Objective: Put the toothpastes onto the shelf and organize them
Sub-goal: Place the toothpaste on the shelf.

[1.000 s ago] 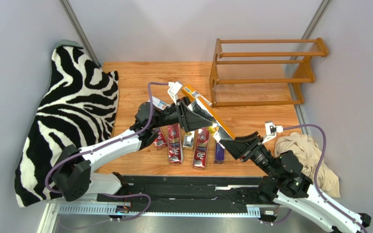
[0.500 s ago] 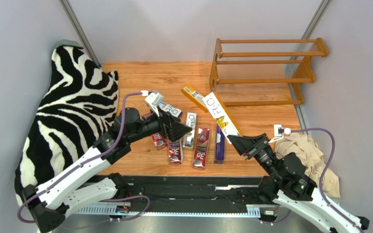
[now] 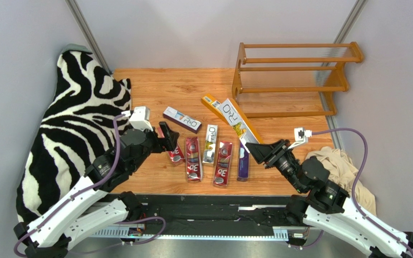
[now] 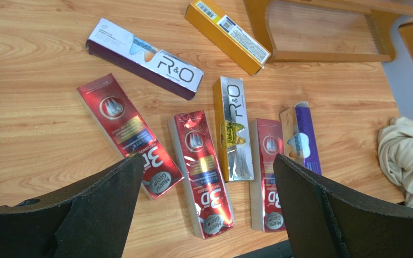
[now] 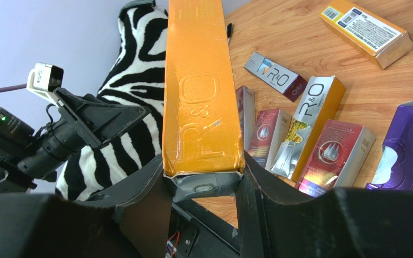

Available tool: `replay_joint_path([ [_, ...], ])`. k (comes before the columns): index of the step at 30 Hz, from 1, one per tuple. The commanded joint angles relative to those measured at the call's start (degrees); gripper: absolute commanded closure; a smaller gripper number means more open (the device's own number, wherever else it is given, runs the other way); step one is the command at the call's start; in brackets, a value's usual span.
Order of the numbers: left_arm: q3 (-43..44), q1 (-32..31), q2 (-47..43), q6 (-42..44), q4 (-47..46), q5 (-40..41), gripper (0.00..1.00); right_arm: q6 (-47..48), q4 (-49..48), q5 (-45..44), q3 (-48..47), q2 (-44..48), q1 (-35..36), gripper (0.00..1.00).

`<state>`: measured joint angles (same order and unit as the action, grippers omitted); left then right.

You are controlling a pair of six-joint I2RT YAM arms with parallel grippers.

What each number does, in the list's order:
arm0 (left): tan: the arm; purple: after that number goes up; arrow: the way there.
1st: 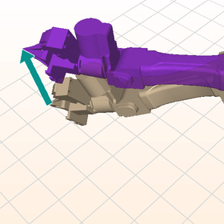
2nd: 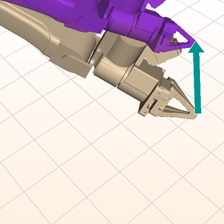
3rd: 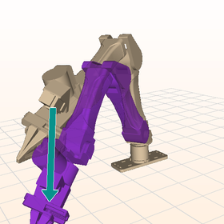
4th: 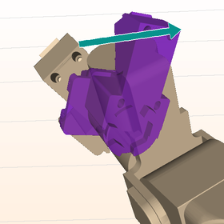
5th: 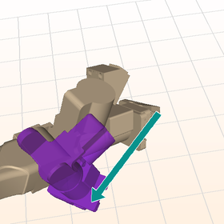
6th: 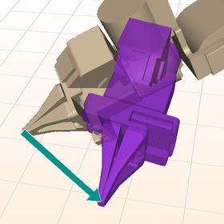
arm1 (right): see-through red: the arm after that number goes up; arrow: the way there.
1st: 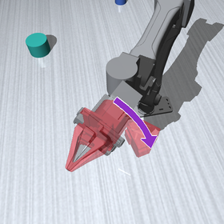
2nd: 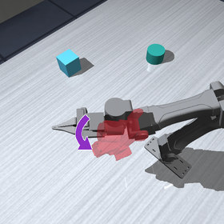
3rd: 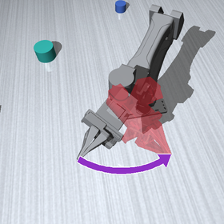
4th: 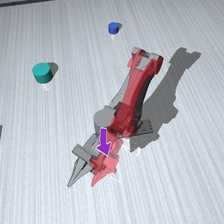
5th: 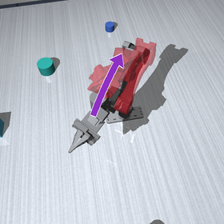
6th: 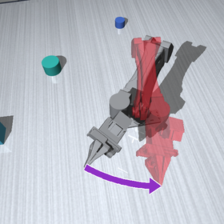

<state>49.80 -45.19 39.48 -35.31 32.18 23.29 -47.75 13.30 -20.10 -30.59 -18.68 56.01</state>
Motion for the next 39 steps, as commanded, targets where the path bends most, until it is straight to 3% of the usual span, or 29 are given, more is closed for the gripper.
replay_joint_path([
  [1,-0.1,0.0,2.0,1.6,-1.2,-1.9,0.01,3.1,-1.4,-1.9,-12.9,-8.0,0.0,0.78],
  [8,-1.7,-0.1,3.7,1.2,-2.8,-5.9,0.01,8.4,-0.5,8.0,-29.1,-28.7,-1.2,0.78],
  [15,-2.8,0.0,4.1,1.5,-2.8,-7.7,0.01,6.9,-2.6,28.2,-45.3,-46.9,-10.9,0.78],
  [18,-3.2,-0.1,3.8,1.5,-2.6,-8.0,0.01,3.3,-7.2,34.5,-47.9,-50.6,-15.7,0.79],
  [22,-4.0,-0.1,3.1,0.8,-2.7,-8.2,0.01,-4.5,-12.8,36.9,-49.5,-54.4,-21.4,0.79],
  [30,-5.2,-0.1,2.9,0.2,-3.4,-8.7,0.01,-8.7,-16.2,34.8,-54.0,-58.9,-30.6,0.79],
  [39,-5.1,-0.1,3.6,-0.7,-4.7,-10.9,0.01,-18.4,-21.6,35.8,-49.3,-61.0,-44.7,0.8],
])
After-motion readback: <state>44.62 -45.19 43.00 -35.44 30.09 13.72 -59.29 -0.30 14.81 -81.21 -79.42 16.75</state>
